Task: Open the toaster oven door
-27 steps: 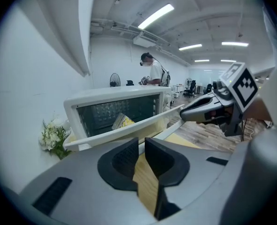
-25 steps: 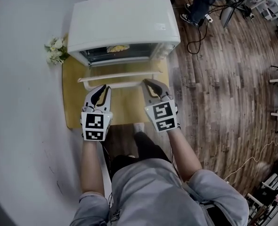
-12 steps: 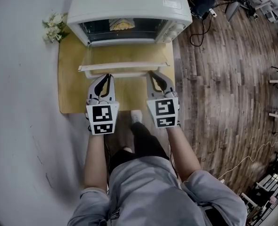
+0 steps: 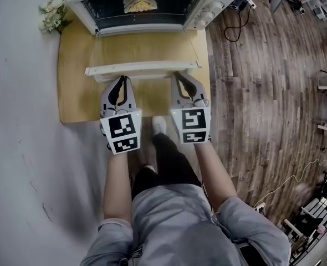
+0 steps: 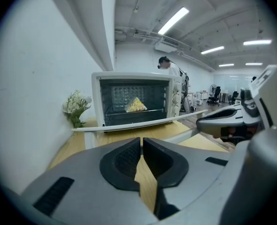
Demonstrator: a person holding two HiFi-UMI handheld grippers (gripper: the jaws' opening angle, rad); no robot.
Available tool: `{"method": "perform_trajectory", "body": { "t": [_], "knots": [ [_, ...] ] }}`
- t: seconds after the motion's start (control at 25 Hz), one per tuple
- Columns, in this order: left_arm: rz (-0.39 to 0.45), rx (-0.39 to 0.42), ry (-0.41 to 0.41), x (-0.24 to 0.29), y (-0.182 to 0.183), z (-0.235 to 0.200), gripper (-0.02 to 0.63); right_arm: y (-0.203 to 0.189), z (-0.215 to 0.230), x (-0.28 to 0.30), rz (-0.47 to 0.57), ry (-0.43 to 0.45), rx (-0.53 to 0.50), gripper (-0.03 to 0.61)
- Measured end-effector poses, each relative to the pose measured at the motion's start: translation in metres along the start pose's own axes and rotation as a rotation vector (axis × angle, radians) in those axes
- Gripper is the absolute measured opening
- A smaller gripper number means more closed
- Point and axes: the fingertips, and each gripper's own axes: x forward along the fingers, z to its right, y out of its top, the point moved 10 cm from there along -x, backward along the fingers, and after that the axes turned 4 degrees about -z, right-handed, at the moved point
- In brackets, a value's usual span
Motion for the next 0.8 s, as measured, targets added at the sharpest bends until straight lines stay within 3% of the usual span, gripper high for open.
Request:
{"method": "perform_trajectory", "body": {
  "t": [0.48,0.8],
  "knots": [
    [-0.042,0.057,0.068,0.017,-0.055,0.013,0.017,-0.053,-0.014,0.014,-0.018,-0.015,-0.021,0.003],
    [-0.06,0.137,0.098,0.031,-0.076,0.02,0.017,-0.075,-0.026,0.028,-0.044,-0.066,-0.135,0.002]
  ]
}}
